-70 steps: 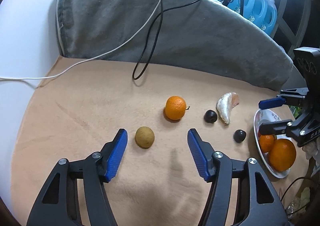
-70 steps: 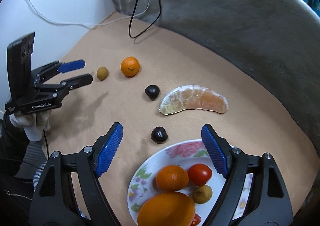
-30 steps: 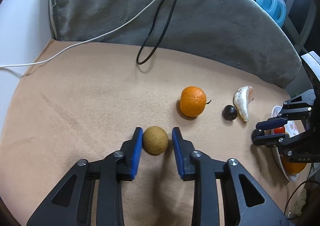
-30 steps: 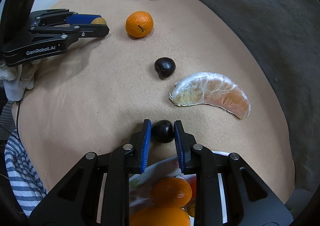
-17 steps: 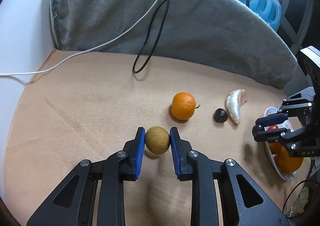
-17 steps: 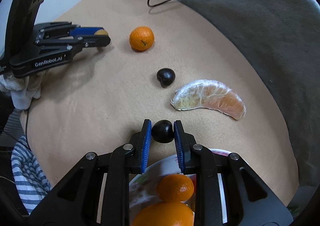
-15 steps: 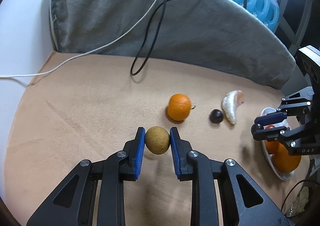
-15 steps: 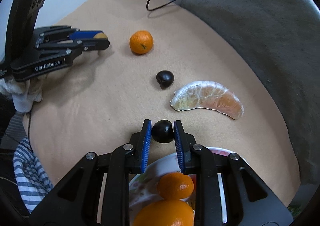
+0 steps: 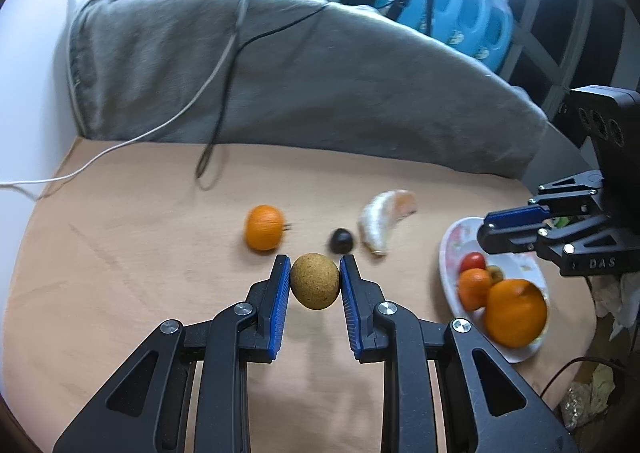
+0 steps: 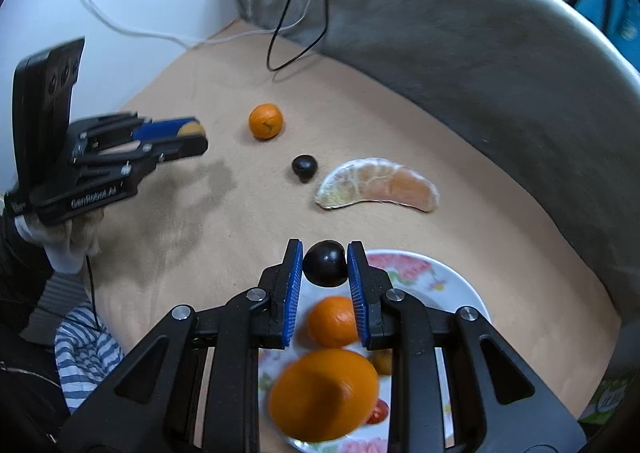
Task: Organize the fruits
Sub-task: 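Carry the brown fruit and dark plum onto the plate and open both tools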
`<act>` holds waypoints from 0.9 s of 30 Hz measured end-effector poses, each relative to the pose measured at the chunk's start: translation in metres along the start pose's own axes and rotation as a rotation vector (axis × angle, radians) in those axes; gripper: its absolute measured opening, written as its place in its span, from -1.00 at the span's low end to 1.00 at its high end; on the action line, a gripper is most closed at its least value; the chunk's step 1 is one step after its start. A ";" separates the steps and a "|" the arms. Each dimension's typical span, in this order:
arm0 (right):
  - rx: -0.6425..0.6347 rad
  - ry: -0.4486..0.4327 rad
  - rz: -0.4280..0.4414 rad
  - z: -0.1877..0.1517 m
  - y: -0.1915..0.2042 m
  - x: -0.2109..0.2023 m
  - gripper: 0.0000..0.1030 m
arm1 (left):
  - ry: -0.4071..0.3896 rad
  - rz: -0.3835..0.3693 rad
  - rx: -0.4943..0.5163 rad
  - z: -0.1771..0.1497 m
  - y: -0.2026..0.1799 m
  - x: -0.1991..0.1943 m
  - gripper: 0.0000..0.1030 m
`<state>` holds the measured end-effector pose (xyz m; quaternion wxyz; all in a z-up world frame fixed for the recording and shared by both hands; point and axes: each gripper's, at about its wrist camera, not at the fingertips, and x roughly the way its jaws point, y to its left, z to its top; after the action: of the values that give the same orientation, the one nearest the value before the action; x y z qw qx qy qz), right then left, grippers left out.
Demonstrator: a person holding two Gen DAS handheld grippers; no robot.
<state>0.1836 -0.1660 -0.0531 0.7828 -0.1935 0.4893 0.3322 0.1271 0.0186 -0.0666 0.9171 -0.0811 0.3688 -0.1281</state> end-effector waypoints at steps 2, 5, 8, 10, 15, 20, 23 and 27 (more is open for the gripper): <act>0.024 -0.016 0.003 -0.004 -0.005 -0.005 -0.53 | -0.002 -0.016 0.011 0.001 -0.011 -0.001 -0.54; 0.071 -0.049 0.008 -0.014 -0.016 -0.016 -0.53 | -0.003 -0.037 0.025 0.001 -0.023 -0.001 -0.54; 0.112 -0.076 0.012 -0.022 -0.027 -0.023 -0.53 | -0.003 -0.054 0.039 0.003 -0.036 0.000 -0.54; 0.151 -0.095 0.016 -0.030 -0.036 -0.028 -0.53 | -0.005 -0.068 0.046 0.006 -0.044 0.001 -0.54; 0.218 -0.126 0.020 -0.051 -0.055 -0.041 -0.53 | -0.004 -0.096 0.064 0.009 -0.061 0.007 -0.54; 0.286 -0.149 0.026 -0.070 -0.073 -0.046 -0.53 | 0.005 -0.119 0.080 0.009 -0.079 0.013 -0.54; 0.317 -0.157 0.032 -0.081 -0.081 -0.049 -0.53 | 0.016 -0.136 0.096 0.009 -0.090 0.019 -0.54; 0.347 -0.162 0.043 -0.092 -0.088 -0.050 -0.53 | 0.028 -0.153 0.109 0.007 -0.102 0.024 -0.54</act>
<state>0.1721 -0.3024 -0.0517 0.8340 -0.0177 0.4785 0.2741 0.1304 -0.0849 -0.0525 0.9025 -0.0571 0.3667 -0.2187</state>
